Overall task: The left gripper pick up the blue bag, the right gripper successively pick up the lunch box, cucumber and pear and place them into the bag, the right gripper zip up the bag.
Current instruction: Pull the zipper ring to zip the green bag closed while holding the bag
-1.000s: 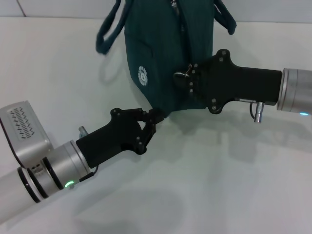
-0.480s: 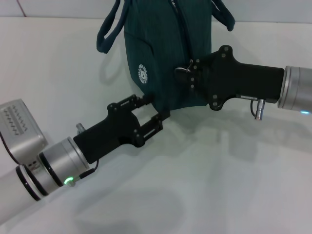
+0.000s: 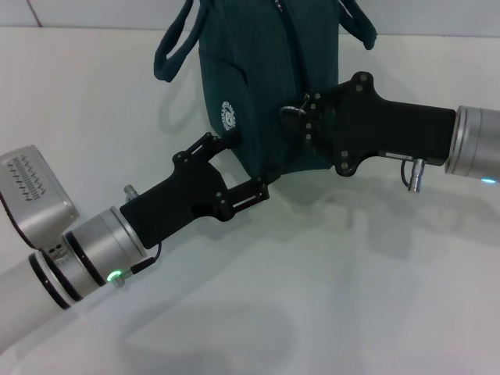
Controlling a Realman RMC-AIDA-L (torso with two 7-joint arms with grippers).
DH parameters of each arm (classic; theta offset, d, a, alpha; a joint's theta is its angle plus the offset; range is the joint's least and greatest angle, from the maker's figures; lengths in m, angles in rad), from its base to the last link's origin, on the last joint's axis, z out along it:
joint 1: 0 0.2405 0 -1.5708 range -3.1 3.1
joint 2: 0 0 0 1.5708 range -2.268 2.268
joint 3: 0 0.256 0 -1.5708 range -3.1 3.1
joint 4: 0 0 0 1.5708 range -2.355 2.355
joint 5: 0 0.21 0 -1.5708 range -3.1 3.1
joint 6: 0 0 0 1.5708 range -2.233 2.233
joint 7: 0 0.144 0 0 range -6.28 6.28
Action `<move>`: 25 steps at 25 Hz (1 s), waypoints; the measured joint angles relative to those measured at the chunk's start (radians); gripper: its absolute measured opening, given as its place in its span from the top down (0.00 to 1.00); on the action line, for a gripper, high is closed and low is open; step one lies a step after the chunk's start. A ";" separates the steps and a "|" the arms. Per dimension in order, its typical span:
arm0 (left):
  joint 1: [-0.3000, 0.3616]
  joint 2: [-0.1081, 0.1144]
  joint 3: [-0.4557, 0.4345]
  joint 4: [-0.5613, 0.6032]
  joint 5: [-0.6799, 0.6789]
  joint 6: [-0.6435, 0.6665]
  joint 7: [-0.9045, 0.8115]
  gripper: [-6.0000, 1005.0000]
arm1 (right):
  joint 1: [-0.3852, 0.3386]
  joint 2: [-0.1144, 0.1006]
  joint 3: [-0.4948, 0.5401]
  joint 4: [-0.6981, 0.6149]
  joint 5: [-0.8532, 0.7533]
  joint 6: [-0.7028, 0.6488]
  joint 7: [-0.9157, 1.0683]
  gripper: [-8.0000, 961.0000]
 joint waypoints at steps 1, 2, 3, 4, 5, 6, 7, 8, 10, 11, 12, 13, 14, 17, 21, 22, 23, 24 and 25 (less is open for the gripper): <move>0.000 0.000 0.000 0.000 -0.001 0.000 0.000 0.16 | 0.000 0.000 0.000 0.001 0.002 -0.001 0.000 0.96; 0.000 0.000 0.000 0.000 -0.001 0.000 0.000 0.13 | 0.000 0.000 -0.001 0.002 0.004 -0.005 0.000 0.96; -0.001 0.000 0.000 0.000 -0.002 0.000 0.000 0.13 | -0.001 0.000 -0.001 0.004 0.004 -0.012 0.000 0.96; -0.002 0.000 -0.002 -0.001 -0.003 -0.001 0.000 0.14 | -0.001 0.000 -0.001 0.007 0.004 -0.017 0.000 0.96; -0.003 0.000 -0.005 -0.003 -0.003 -0.001 0.000 0.14 | -0.001 0.000 -0.001 0.009 0.005 -0.024 0.000 0.96; -0.005 0.000 -0.008 -0.005 -0.004 -0.002 -0.001 0.15 | -0.001 0.000 -0.001 0.011 0.005 -0.029 0.000 0.96; -0.007 0.000 -0.008 -0.006 -0.004 -0.002 -0.001 0.16 | -0.001 0.000 -0.001 0.011 0.005 -0.030 0.000 0.96; -0.007 0.000 -0.009 -0.008 -0.004 -0.002 -0.001 0.19 | -0.002 0.000 -0.001 0.012 0.005 -0.031 0.000 0.96; -0.008 0.000 -0.009 -0.008 -0.004 -0.003 -0.001 0.25 | -0.003 0.000 -0.001 0.013 0.005 -0.032 0.000 0.96; -0.008 0.000 -0.009 -0.007 -0.004 -0.003 -0.001 0.28 | -0.005 0.000 -0.001 0.013 0.005 -0.034 0.000 0.96; -0.008 0.000 -0.009 -0.006 -0.004 -0.003 -0.001 0.32 | -0.007 0.000 -0.001 0.014 0.005 -0.036 0.000 0.96; -0.008 0.000 -0.009 -0.006 -0.004 -0.003 -0.001 0.35 | -0.010 0.000 -0.001 0.014 0.005 -0.038 0.000 0.96; -0.008 0.000 -0.009 -0.005 -0.004 -0.003 -0.001 0.37 | -0.012 0.000 -0.001 0.014 0.005 -0.039 0.000 0.96; -0.006 0.000 -0.009 -0.001 -0.004 -0.003 0.005 0.43 | -0.014 0.000 -0.001 0.012 0.005 -0.040 0.000 0.96; -0.003 0.001 -0.001 0.004 0.008 -0.003 0.024 0.52 | -0.014 -0.001 -0.001 0.013 0.005 -0.041 0.000 0.96; -0.003 0.001 0.000 0.005 0.012 -0.003 0.033 0.54 | -0.014 -0.001 -0.001 0.013 0.005 -0.041 0.000 0.96; -0.002 0.001 0.000 0.005 0.015 -0.003 0.039 0.57 | -0.014 -0.001 -0.001 0.014 0.005 -0.041 0.000 0.96; -0.001 0.000 0.001 0.005 0.019 -0.001 0.051 0.59 | -0.014 -0.001 -0.001 0.015 0.005 -0.042 0.000 0.96; 0.000 0.000 0.000 0.005 0.020 0.001 0.058 0.64 | -0.013 -0.001 -0.002 0.018 0.005 -0.042 0.000 0.96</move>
